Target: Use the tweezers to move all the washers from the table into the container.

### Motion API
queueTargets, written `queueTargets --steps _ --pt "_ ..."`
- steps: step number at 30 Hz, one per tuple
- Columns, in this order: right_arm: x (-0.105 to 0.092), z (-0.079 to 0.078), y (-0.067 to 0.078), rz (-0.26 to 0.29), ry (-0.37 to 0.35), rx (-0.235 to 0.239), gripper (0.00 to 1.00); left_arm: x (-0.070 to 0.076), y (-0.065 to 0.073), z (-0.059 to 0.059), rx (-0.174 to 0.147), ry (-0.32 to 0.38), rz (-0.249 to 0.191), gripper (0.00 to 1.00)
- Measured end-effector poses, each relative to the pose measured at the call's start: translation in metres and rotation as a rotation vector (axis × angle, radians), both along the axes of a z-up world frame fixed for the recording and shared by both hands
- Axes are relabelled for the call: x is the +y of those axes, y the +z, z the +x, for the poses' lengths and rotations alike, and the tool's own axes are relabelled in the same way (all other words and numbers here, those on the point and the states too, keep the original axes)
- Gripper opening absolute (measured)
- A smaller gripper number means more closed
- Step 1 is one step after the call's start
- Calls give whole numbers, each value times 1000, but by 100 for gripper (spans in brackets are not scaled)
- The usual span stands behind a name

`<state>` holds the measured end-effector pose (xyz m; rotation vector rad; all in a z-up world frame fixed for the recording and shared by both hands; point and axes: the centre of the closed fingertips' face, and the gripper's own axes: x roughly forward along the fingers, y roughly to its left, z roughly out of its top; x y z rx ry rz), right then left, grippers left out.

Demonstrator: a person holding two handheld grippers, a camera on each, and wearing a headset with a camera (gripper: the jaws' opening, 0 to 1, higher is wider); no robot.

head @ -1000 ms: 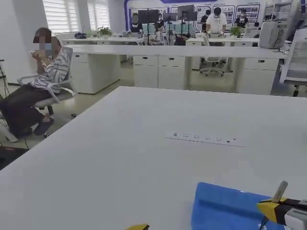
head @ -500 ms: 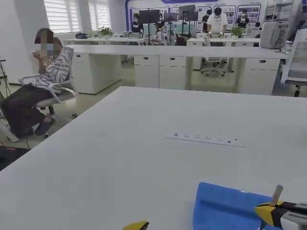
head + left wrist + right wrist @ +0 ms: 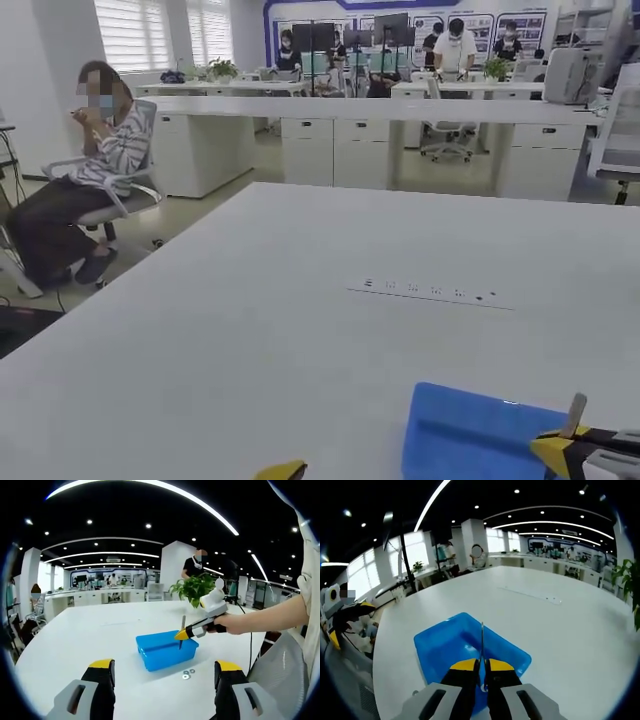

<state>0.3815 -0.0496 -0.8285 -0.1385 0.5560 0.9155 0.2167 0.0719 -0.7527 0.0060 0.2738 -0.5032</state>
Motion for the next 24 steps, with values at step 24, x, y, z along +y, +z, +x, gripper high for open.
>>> queueTargets --steps 24 --pt "27 -60 66 198 55 -37 3 -2 -4 -1 20 -11 13 82"
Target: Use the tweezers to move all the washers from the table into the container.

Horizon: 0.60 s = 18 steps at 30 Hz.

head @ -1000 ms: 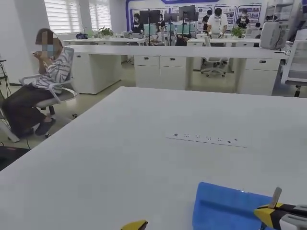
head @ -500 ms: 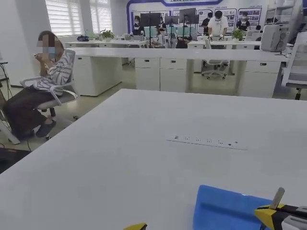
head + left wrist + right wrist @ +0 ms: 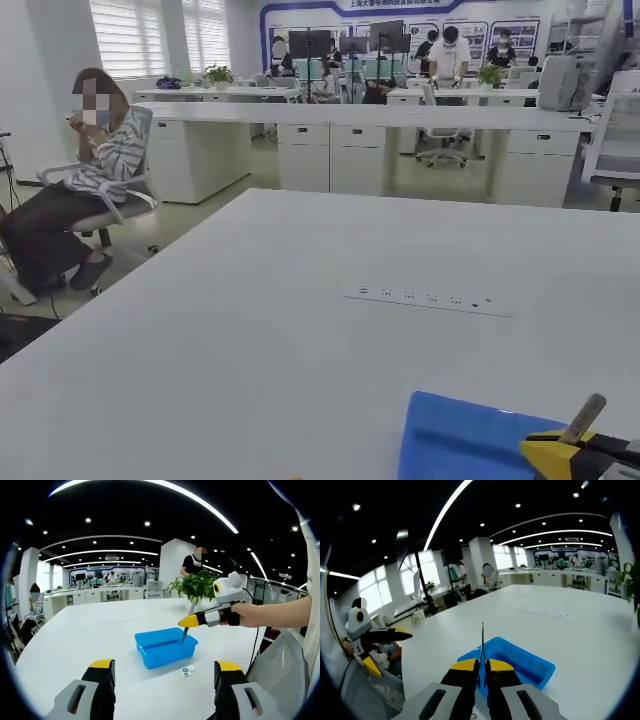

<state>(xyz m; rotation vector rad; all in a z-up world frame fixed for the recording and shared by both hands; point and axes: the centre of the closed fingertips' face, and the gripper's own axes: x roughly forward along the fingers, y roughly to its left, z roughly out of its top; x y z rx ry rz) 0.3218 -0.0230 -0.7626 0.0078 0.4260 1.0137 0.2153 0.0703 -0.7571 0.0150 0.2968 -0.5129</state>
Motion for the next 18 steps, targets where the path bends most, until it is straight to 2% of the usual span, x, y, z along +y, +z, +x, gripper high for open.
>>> queueTargets --steps 5,12,18 --pt "8 -16 -3 26 19 31 3 -1 -2 0 7 -3 4 82" --pt "16 -30 -23 19 41 76 3 0 -3 0 14 -4 9 81" --pt "20 -33 -42 -4 53 107 4 0 -4 -1 18 -3 7 81"
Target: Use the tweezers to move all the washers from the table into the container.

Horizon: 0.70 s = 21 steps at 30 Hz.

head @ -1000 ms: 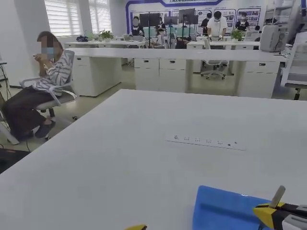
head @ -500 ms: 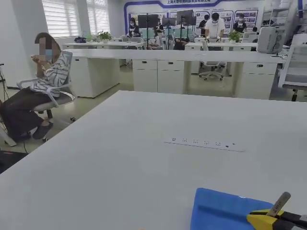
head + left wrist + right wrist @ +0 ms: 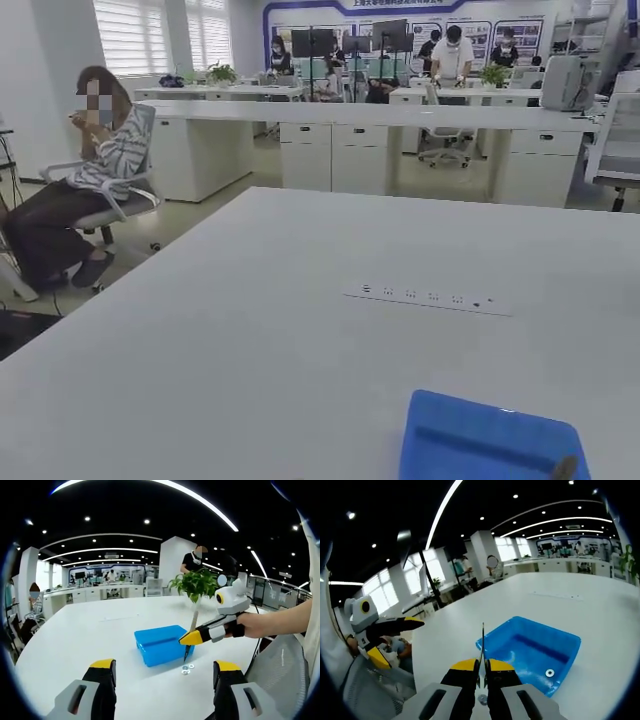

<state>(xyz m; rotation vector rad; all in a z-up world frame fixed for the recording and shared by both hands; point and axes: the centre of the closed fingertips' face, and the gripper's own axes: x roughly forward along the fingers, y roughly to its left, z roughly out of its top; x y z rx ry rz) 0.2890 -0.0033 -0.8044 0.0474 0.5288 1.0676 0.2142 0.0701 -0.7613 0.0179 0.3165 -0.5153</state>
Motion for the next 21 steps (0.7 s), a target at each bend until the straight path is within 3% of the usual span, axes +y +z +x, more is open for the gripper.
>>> queueTargets --steps 7,13,21 --pt "0 0 -20 -60 18 23 4 1 -1 0 4 4 2 80" --pt "3 -3 -25 -97 46 8 4 1 -2 0 13 0 2 79" --pt "4 -5 -29 -104 66 12 4 0 -4 -1 18 -4 4 79"
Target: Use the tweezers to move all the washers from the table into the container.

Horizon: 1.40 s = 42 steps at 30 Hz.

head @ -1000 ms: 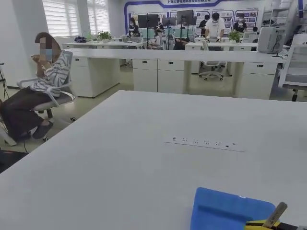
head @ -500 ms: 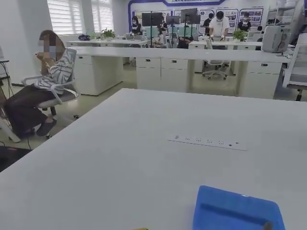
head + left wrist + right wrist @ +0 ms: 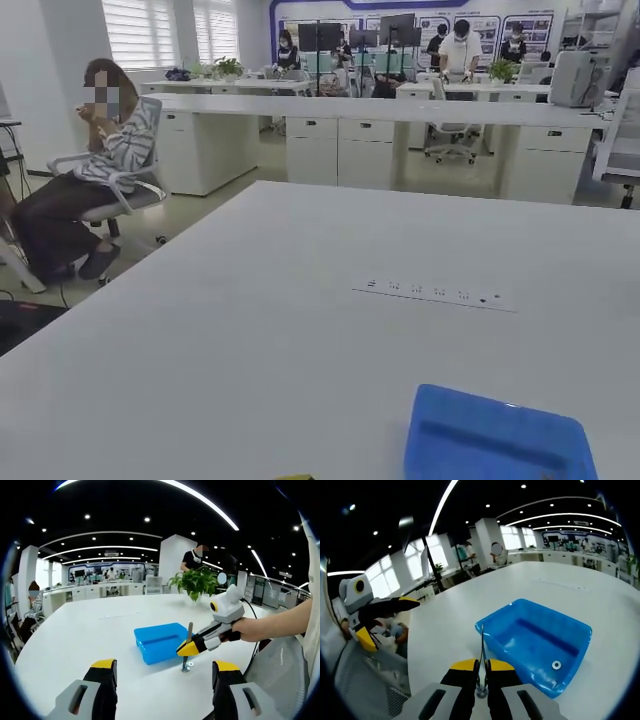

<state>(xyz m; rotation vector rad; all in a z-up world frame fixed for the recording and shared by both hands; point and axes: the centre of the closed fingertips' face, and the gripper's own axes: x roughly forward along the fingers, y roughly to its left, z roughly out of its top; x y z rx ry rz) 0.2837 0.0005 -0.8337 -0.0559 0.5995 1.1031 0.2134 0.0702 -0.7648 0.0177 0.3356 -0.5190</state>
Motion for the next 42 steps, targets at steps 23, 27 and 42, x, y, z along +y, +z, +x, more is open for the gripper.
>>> queueTargets --steps 23,27,42 --pt "2 -6 1 -9 21 -60 3 0 -1 0 2 -1 5 78" --pt "1 -3 9 29 3 -47 3 0 -1 0 2 -2 4 78" --pt "4 6 44 109 -5 -60 3 1 0 0 -2 1 -2 78"
